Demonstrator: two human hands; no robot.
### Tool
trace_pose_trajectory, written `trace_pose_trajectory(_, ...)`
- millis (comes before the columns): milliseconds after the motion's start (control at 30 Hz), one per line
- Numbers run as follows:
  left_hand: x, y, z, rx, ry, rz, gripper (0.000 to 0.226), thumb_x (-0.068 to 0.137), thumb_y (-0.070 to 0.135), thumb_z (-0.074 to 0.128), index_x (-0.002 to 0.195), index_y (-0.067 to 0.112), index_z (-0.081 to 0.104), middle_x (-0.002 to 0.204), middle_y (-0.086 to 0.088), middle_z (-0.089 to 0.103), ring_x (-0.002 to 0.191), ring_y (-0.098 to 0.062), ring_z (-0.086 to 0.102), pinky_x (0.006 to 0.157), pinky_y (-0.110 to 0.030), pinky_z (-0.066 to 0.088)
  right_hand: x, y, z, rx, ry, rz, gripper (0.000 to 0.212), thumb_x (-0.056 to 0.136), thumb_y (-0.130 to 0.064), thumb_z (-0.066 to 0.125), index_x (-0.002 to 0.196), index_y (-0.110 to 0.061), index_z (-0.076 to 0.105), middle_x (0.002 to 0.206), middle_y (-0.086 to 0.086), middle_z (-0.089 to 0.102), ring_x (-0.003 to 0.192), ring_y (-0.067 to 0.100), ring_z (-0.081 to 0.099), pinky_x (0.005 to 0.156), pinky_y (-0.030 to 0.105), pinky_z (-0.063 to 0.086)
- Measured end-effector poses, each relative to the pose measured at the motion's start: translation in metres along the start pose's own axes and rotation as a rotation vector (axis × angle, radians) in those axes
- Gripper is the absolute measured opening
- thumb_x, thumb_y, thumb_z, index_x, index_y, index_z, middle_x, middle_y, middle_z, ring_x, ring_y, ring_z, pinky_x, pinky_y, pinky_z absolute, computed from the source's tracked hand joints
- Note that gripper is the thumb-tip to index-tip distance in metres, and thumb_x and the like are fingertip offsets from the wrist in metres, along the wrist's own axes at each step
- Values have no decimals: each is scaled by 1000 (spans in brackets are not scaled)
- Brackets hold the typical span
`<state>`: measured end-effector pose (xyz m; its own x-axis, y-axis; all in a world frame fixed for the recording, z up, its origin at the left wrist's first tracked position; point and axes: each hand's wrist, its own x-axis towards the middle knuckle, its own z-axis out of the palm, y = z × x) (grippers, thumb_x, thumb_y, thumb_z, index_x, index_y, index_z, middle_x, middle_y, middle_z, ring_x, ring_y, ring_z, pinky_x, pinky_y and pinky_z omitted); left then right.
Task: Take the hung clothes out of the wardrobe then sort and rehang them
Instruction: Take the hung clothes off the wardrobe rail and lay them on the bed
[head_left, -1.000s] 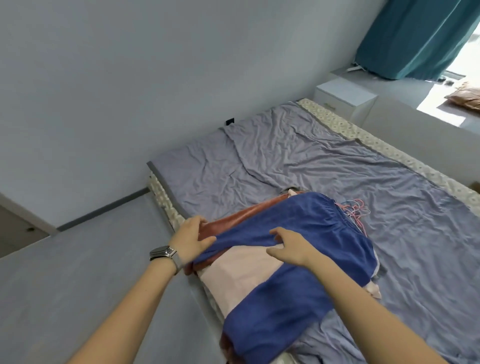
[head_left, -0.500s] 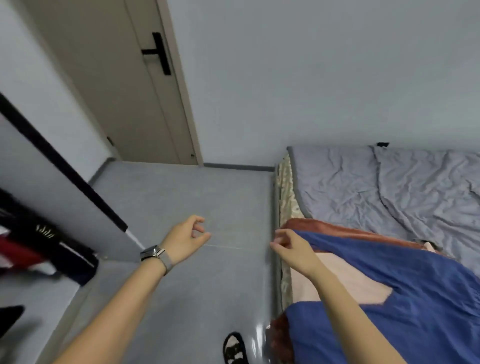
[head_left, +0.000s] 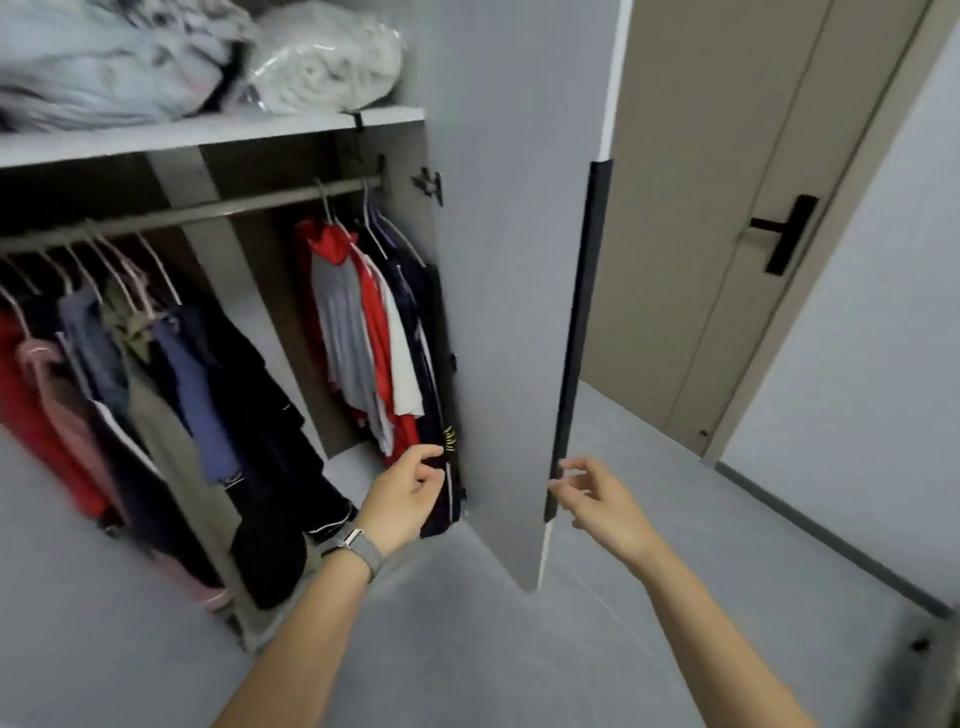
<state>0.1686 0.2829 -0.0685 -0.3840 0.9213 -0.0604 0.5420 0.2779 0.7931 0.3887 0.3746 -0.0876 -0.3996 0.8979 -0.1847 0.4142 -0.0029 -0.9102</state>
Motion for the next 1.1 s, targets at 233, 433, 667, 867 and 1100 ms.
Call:
trace_pose_trajectory(233, 57, -54, -90, -90, 214, -84, 25, 95, 22, 51, 118, 30, 52, 95, 5, 63, 86, -7, 61, 68, -4, 40, 117, -93, 119, -44, -313, -139, 37, 87, -19, 65, 117, -31, 48, 99, -6, 61, 79, 7, 59, 74, 19, 47)
trace_pose_trajectory(433, 104, -94, -122, -143, 287, -153, 25, 94, 21, 51, 116, 33, 52, 100, 4, 66, 95, -6, 62, 83, -18, 46, 199, -135, 163, 137, -402, -128, 35, 89, -9, 62, 114, -31, 53, 103, -2, 62, 83, 10, 61, 82, 34, 53)
trace_pose_trajectory(667, 206, -112, -146, -173, 407, -214, 30, 92, 14, 54, 122, 19, 53, 102, -2, 63, 92, -6, 60, 80, -10, 44, 312, -170, 189, 166, -463, -136, 38, 91, -5, 58, 125, -20, 52, 114, 2, 61, 94, 11, 63, 91, 37, 53)
trace_pose_trajectory(867, 268, -106, -172, -258, 516, -195, 30, 93, 15, 52, 119, 31, 54, 105, 4, 62, 93, -2, 60, 76, -3, 42, 393, -212, 202, 347, -253, -264, 26, 93, 0, 52, 111, -14, 63, 99, 3, 71, 94, 18, 67, 86, 35, 55)
trace_pose_trajectory(1100, 308, -132, -215, -313, 624, -238, 27, 93, 8, 51, 113, 26, 54, 99, 4, 63, 91, -6, 60, 74, -4, 43, 453, -248, 243, 314, -27, -357, 32, 87, 7, 52, 109, -13, 63, 104, 1, 67, 101, 12, 63, 90, 15, 49)
